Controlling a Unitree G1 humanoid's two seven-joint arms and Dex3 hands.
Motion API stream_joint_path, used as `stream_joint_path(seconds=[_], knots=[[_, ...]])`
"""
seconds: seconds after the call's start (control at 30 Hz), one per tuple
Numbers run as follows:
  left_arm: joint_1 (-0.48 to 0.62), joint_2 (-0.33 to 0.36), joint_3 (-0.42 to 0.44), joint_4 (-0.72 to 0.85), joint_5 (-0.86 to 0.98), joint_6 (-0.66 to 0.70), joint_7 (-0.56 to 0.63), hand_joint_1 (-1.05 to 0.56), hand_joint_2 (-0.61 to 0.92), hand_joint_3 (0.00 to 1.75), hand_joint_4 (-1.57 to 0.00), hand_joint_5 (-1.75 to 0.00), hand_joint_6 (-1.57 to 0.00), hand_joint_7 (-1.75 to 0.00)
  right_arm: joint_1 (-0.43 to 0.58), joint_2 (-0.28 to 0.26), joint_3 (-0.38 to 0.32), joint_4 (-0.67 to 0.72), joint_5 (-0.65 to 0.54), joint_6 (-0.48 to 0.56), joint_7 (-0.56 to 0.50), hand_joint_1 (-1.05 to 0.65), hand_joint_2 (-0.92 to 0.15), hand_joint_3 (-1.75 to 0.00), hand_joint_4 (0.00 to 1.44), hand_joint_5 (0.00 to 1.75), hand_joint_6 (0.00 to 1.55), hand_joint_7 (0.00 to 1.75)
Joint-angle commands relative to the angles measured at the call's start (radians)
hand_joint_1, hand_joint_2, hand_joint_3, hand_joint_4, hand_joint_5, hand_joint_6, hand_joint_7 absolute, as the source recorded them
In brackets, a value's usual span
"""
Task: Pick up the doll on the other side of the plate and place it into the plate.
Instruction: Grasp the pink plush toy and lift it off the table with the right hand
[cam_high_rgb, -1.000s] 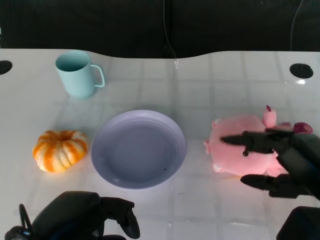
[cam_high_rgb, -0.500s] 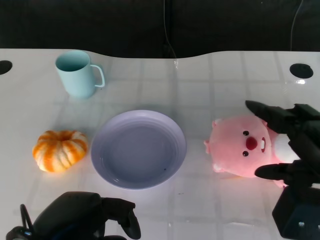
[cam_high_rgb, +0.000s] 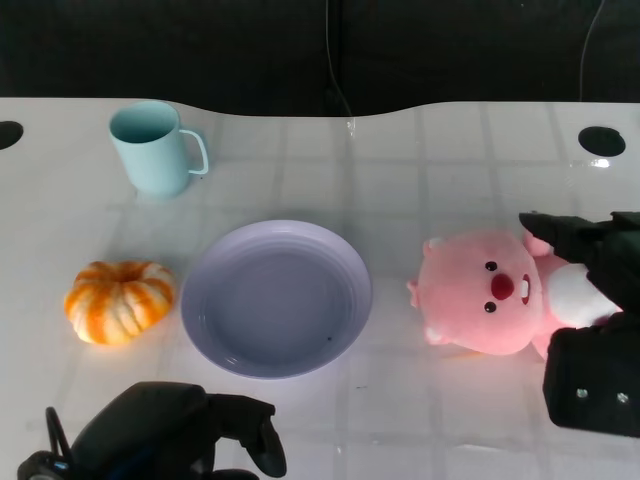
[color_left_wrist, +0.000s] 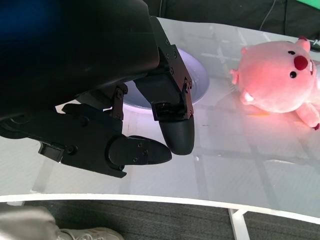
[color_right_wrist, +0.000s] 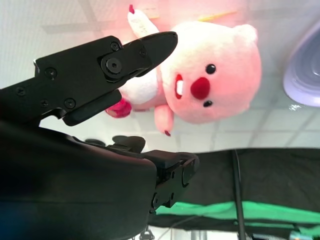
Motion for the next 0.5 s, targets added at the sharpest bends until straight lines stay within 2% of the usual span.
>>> stream_joint_path(seconds=[0.03, 0.2, 0.5], knots=[[-0.006, 0.008, -0.002, 0.006, 0.001, -0.003, 0.007, -0.30, 0.92, 0.33, -0.72, -1.34, -0.80, -0.84, -0.041, -0.030, 0.024, 0.067, -0.015, 0.001, 0.010, -0.65, -0.82, -0.01, 0.13, 0.38, 0.21, 0.02], [-0.001, 0.007, -0.006, 0.002, 0.008, -0.008, 0.015, -0.30, 0.92, 0.33, -0.72, -1.34, -0.79, -0.85, -0.109, -0.040, 0.073, 0.198, -0.032, -0.021, 0.001, -0.66, -0.84, -0.01, 0.15, 0.32, 0.22, 0.01], [0.011, 0.002, -0.006, -0.015, 0.012, -0.004, 0.017, -0.30, 0.92, 0.34, -0.72, -1.36, -0.79, -0.85, -0.227, -0.012, 0.174, 0.441, -0.064, 0.001, -0.023, -0.69, -0.89, -0.01, 0.36, 0.17, 0.28, 0.01]])
